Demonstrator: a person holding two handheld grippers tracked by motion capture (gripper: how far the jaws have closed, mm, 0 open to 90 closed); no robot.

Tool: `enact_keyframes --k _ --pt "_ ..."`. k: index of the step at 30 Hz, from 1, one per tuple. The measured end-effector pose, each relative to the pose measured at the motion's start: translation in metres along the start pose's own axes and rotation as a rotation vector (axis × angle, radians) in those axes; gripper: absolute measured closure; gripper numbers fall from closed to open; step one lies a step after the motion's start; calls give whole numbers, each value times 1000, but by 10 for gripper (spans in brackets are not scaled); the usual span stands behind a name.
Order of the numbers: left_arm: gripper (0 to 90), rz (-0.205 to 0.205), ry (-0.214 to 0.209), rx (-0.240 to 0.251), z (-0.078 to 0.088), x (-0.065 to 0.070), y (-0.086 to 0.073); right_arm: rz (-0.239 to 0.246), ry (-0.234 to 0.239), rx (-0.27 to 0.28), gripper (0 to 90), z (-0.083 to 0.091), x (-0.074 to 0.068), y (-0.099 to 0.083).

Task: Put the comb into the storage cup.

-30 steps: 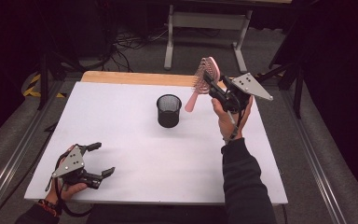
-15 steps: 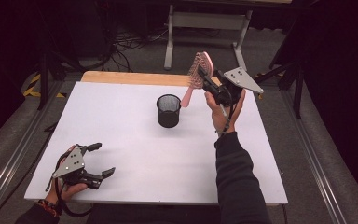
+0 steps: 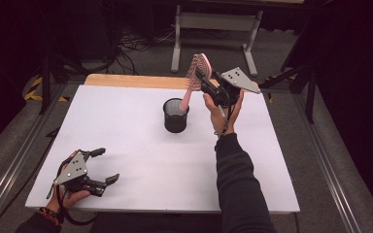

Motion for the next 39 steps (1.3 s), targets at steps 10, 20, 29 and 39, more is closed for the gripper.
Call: enact_keyframes --k 10,20,29,39 --pt "52 0 -7 -12 -1 1 -1 -19 15 -19 648 -6 -3 -12" --pt "50 0 -9 -9 -2 1 -1 -21 40 -54 648 -8 -13 -31" --pt "58 0 10 -2 0 -1 -1 -22 66 -89 647 -7 -25 -52" --pt "51 1 -4 -8 -1 1 -1 -23 81 -115 645 -8 -32 -66"
Point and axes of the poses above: each handheld gripper's, and its own axes: z roughly backward along the jaws, y roughly out of its top, x roughly to its right, the point moved 6 cm from there along -z, roughly forward along the jaws, and after that the axes turned 2 degrees about -x, right-handed, at the moved point
